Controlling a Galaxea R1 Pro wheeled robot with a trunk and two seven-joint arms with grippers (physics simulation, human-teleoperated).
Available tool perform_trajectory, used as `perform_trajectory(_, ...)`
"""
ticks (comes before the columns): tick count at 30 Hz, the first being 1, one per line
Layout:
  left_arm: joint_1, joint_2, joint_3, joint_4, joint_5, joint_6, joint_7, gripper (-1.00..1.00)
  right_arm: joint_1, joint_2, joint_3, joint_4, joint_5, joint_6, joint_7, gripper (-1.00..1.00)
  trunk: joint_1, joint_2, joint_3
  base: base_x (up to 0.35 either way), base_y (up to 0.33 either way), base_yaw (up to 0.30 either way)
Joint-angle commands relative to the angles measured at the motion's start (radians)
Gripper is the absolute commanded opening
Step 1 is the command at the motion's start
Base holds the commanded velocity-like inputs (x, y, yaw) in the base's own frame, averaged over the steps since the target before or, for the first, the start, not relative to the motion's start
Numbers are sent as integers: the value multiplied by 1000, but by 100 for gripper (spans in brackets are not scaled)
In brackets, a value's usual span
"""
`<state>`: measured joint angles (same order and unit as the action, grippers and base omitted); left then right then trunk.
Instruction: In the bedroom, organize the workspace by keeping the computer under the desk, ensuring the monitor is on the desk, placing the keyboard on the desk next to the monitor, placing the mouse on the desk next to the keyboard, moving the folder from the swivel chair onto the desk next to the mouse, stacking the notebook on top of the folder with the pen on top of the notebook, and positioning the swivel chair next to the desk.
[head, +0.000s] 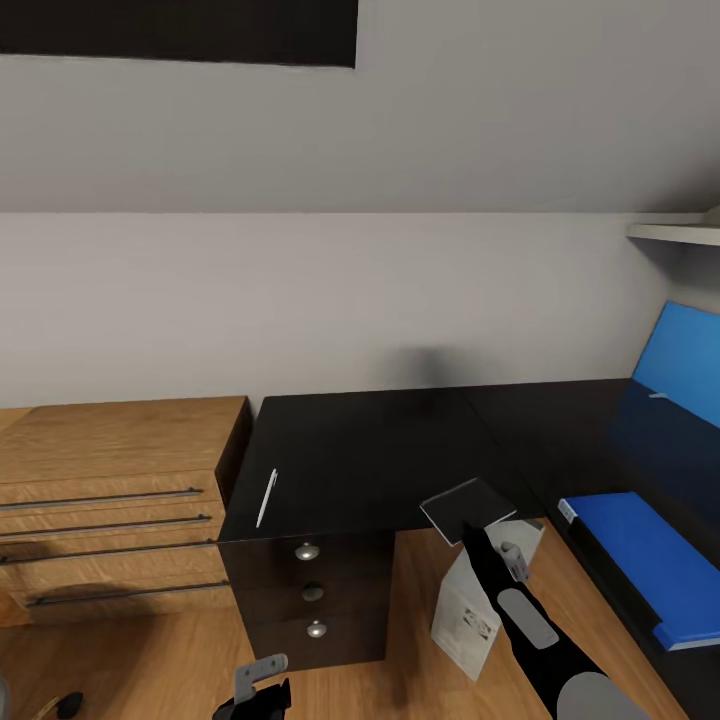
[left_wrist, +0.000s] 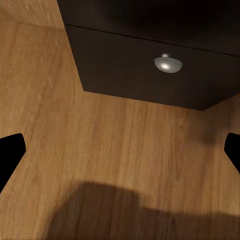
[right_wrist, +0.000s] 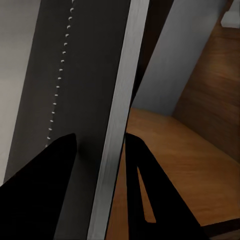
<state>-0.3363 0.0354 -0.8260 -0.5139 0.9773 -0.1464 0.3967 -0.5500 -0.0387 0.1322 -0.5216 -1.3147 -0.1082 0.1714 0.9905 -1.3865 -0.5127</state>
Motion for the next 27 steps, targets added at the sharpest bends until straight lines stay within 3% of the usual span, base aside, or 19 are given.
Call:
perform_trajectory(1,-1,1,-9,-2,11,-6,6,100,-1,-1,9,2,-12,-7,3,-100,0,-1,-1,0,0,0)
perform_trajectory(9,-1,0,-9,-2,11,-6,3,100,-1,-1,9,0,-12,-9,4,-100,0,-1,-1,0,0,0)
perform_trajectory(18,-1,-2,-10,-2,13,-5,4,100,-1,-2,12,-24,-9,-16,26,-100,-35,62,27,0,0,0)
perform_trajectory(27,-1,-2,-10,-2,14,-4,5,100,-1,-22,13,-67,-4,-43,60,-100,-69,125,55,0,0,0)
